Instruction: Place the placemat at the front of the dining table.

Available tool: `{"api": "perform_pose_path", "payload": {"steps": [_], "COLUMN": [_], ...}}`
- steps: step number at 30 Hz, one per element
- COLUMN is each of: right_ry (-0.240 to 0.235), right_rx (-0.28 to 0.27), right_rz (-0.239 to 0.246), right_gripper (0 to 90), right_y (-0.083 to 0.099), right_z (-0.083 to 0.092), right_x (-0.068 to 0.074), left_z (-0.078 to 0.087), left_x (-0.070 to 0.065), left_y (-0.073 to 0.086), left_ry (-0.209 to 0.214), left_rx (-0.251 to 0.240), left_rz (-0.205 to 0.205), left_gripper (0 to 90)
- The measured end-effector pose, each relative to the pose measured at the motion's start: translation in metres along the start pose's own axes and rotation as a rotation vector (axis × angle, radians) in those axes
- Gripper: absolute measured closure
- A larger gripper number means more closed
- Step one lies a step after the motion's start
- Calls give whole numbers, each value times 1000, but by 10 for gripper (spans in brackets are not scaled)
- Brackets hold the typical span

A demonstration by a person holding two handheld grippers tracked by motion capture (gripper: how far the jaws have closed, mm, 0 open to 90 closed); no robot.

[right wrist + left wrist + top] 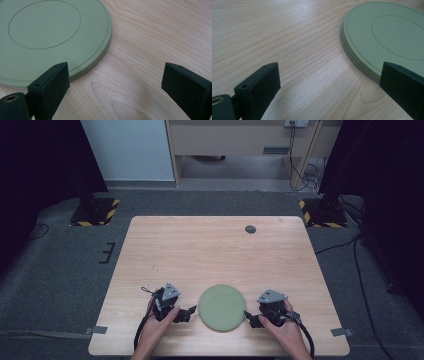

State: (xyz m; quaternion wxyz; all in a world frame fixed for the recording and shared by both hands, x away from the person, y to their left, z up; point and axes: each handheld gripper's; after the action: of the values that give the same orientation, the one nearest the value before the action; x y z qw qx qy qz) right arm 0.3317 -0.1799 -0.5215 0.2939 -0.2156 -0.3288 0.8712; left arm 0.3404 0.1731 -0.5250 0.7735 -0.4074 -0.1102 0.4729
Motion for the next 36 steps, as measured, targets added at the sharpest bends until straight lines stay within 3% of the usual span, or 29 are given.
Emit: {"api": "perform_pose_path", "payload": {"steps": [20,36], "right_ry": [-16,-10], "right_rx": [5,7], "right_rz": [14,4], "right_gripper": [80,57], "right_y": [-1,0], "right_z": [-2,-3], "right_x": [4,4], "left_z": [-9,-14], "left_x": [-9,-12], "left_y": [2,2], "left_ry": [1,-23], "left_rx": [31,38], "left_rz": [-18,-28], "left_gripper": [25,5]}}
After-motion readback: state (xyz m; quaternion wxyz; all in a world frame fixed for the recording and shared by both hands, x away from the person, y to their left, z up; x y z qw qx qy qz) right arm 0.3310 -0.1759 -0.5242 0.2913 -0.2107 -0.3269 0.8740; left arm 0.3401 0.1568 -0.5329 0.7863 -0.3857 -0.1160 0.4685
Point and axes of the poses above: each handheld gripper's, and its own axes: z roughly backward along the jaws, y roughly out of its underside, x roughly to its left, and after that the axes turned 10 degrees about z, right-handed
